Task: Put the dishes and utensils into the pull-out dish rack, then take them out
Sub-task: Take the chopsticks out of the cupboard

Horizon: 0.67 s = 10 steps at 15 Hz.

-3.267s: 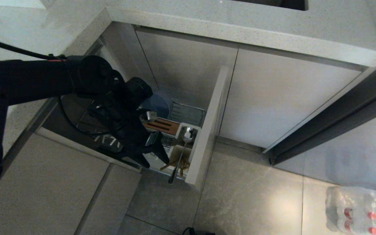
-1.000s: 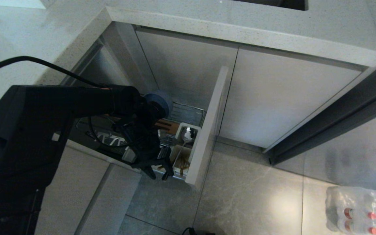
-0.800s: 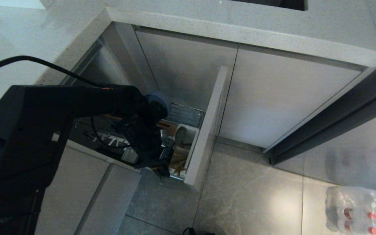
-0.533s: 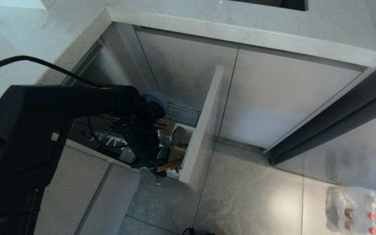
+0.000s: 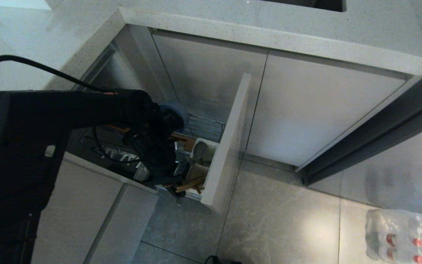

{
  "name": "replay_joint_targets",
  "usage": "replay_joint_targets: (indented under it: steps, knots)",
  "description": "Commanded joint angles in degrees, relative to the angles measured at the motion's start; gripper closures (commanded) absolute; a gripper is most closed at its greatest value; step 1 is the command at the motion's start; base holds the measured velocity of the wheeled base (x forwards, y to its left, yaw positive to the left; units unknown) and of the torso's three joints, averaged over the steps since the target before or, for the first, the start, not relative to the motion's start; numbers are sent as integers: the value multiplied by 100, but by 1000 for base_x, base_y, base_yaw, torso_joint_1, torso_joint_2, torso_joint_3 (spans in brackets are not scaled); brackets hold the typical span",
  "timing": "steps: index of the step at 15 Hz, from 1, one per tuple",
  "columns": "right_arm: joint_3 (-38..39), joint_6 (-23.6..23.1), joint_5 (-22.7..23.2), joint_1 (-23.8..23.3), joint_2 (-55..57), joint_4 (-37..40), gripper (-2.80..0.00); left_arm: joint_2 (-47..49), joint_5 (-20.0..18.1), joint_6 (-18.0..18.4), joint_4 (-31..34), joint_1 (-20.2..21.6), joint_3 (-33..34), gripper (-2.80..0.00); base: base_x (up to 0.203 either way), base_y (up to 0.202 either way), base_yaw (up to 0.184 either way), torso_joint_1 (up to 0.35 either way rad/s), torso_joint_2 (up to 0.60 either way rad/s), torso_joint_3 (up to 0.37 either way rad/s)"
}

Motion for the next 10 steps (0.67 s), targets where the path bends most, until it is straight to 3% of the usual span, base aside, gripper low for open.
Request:
replay_joint_targets:
  steps: [1,10]
  knots:
    - [0,0,0,0,4,-3,0,-175,-17,-12,61,-1,6,0,0,0,0,0,0,0]
    - [0,0,0,0,4,-3,0,-532,-31,-21,161,-9,6,0,0,0,0,0,0,0]
